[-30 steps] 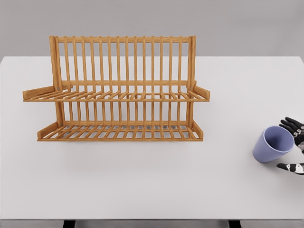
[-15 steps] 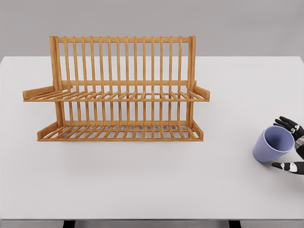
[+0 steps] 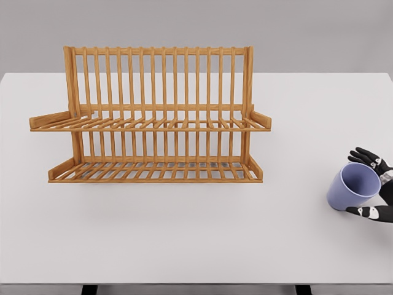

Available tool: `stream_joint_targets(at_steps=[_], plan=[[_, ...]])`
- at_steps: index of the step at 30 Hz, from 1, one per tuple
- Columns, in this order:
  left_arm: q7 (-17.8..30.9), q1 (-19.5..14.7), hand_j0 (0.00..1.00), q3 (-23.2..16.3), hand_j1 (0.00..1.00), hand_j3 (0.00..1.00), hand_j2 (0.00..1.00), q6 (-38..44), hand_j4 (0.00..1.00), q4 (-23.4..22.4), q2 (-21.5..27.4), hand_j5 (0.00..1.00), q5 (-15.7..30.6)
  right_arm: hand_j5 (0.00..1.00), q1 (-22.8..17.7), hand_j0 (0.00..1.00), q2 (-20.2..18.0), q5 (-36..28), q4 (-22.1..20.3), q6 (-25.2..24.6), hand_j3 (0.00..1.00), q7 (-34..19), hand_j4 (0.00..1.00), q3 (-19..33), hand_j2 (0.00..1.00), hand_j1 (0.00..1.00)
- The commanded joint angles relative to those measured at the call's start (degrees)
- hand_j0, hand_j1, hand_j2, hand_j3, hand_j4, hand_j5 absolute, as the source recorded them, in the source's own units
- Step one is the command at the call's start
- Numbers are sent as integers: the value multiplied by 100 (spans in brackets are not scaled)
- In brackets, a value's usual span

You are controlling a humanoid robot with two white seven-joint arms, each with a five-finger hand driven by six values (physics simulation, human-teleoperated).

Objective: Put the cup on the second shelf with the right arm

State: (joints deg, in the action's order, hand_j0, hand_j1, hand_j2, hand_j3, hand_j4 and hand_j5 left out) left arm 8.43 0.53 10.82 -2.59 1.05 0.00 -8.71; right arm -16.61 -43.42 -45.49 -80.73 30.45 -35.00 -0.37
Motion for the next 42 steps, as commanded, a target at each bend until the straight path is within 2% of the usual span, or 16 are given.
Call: stream_joint_targets(at_steps=[1,13,15,16,18,20,21,34,42], plan=[[1,0,100,-1,100,100,100,-5,100,0,0,100,1,100,0,100,-9,-39,-4,-4,100,0,100,-7,100,100],[1,0,100,8,100,100,100,-5,100,0,0,100,1,99,149,99,-9,-30,-4,-13,99,0,99,-165,99,99],[1,0,100,-1,100,100,100,-5,100,0,0,100,1,96,149,96,-9,119,-4,-13,96,0,96,-156,96,96],[1,0,100,-1,100,100,100,4,100,0,0,100,1,88,158,88,-9,146,-4,-13,88,0,88,-156,88,88],[1,0,100,8,100,100,100,-5,100,0,0,100,1,79,149,79,106,154,-4,-13,79,0,79,-147,79,79],[1,0,100,-1,100,100,100,4,100,0,0,100,1,79,149,79,114,190,4,-13,79,0,79,-147,79,79],[1,0,100,-1,100,100,100,4,100,0,0,100,1,75,149,75,114,190,4,-13,75,0,75,-147,75,75],[1,0,100,-1,100,100,100,4,100,0,0,100,1,74,158,74,106,119,-84,-109,74,0,74,-86,74,74],[1,0,100,-1,100,100,100,4,100,0,0,100,1,74,492,74,97,102,-84,-320,74,0,74,-60,74,74]])
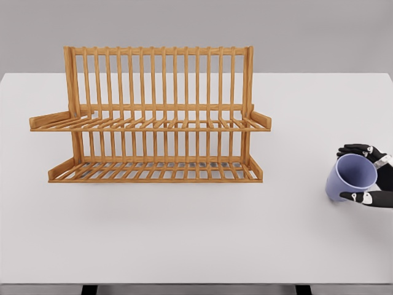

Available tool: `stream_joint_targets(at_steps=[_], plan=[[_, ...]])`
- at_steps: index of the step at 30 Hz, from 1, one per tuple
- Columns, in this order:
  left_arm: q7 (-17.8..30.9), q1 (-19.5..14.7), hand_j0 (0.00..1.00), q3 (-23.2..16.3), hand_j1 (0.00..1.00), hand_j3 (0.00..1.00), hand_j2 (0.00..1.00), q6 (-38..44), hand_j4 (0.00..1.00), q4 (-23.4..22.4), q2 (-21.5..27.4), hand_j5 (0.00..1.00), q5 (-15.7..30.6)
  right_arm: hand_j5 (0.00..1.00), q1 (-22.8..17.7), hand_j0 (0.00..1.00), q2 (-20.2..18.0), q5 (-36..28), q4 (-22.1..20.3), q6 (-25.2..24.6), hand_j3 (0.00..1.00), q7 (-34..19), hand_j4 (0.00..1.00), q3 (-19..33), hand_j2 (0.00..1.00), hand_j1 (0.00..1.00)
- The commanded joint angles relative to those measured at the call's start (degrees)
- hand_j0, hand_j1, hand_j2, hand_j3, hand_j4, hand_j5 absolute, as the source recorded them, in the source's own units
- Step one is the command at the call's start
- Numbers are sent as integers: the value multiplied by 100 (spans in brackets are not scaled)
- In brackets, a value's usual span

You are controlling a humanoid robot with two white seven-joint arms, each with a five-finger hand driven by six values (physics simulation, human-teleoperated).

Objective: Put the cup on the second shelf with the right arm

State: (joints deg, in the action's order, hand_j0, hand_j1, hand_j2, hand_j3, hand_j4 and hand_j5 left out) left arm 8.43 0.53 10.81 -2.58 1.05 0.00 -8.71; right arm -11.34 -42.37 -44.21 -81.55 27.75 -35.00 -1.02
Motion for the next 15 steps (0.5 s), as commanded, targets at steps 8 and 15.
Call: stream_joint_targets(at_steps=[8,15], plan=[[1,0,100,0,100,100,100,3,100,0,0,100,1,72,255,72,1,-53,-256,-297,72,0,72,14,72,72],[1,0,100,0,100,100,100,-6,100,0,0,100,1,72,536,72,1,-62,-379,-499,72,0,72,23,72,72]])
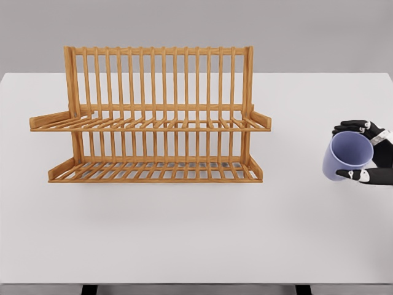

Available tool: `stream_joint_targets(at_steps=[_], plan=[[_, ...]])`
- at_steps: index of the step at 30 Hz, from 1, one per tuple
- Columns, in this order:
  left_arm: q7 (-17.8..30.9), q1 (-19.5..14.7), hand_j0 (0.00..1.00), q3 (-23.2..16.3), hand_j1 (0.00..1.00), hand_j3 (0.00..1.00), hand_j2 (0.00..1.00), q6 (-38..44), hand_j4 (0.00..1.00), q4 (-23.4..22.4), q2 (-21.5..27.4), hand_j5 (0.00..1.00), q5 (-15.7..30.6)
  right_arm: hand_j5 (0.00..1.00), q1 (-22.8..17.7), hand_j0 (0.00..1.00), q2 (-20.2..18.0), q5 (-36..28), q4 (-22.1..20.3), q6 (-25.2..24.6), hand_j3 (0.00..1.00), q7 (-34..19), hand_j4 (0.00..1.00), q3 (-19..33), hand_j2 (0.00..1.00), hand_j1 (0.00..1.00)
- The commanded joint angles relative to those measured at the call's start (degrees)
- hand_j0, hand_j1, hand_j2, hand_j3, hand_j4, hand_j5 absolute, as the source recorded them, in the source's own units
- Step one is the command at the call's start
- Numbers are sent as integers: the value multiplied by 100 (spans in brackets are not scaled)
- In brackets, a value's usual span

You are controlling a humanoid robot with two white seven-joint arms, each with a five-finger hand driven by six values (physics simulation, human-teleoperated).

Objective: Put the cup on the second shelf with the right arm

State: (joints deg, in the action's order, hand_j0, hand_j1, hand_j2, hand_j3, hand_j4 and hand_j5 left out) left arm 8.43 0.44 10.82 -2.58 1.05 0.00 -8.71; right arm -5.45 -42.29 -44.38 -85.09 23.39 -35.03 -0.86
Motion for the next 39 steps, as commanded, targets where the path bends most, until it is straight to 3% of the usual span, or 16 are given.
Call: stream_joint_targets(at_steps=[1,27,32,39], plan=[[1,9,100,8,100,100,100,3,100,0,0,100,1,72,9,72,-7,-53,-25,-62,72,3,72,7,72,72],[1,9,100,-1,100,100,100,-5,100,0,0,100,1,72,747,72,37,-62,-148,-133,72,3,72,-11,72,72],[1,9,100,-1,100,100,100,3,100,0,0,100,1,71,1090,71,239,-18,-130,-414,71,3,71,-37,71,71],[1,9,100,-1,100,100,100,-5,100,0,0,100,1,70,1204,70,256,-18,-104,-502,70,3,70,-55,70,70]])
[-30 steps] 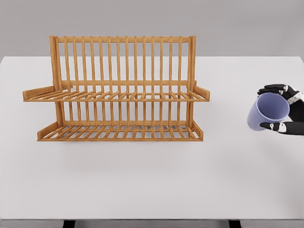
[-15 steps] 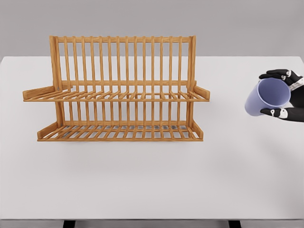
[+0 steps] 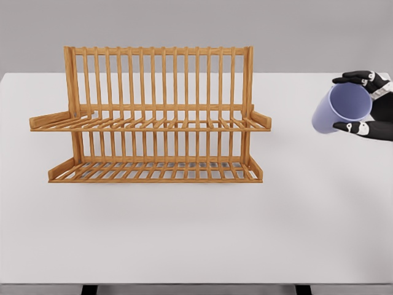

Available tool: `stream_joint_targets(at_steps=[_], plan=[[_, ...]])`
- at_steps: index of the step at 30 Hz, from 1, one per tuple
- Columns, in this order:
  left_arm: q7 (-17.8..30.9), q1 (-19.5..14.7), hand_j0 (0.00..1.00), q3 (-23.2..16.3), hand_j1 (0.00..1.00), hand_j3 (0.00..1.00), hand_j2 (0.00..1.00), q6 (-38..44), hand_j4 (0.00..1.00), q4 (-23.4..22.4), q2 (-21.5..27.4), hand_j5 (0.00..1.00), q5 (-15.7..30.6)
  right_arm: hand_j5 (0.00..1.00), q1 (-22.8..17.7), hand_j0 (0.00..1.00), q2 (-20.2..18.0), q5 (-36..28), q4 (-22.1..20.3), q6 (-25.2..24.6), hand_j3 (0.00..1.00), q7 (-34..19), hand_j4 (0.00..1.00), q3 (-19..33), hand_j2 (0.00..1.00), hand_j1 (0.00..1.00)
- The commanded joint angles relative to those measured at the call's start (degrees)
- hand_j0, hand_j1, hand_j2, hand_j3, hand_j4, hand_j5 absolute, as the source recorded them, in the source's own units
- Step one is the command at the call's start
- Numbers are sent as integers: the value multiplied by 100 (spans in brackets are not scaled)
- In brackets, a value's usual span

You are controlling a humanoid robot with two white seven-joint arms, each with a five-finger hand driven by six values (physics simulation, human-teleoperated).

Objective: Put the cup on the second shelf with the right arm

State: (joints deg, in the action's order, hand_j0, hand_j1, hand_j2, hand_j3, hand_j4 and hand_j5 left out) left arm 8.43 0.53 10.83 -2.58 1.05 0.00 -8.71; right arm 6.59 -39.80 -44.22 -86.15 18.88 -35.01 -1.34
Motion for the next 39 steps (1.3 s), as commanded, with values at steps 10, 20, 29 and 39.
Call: stream_joint_targets(at_steps=[10,20,29,39], plan=[[1,0,100,-1,100,100,100,4,100,0,0,100,1,70,325,70,130,10,28,-235,70,1,70,-33,70,70],[1,0,100,7,100,100,100,4,100,0,0,100,1,70,668,70,367,19,28,-376,70,1,70,-51,70,70],[1,0,100,-1,100,100,100,-5,100,0,0,100,1,68,940,68,807,238,28,-596,68,1,68,-60,68,68],[1,0,100,-2,100,100,100,3,100,0,0,100,1,68,1204,68,1079,405,37,-745,68,1,68,-270,68,68]])
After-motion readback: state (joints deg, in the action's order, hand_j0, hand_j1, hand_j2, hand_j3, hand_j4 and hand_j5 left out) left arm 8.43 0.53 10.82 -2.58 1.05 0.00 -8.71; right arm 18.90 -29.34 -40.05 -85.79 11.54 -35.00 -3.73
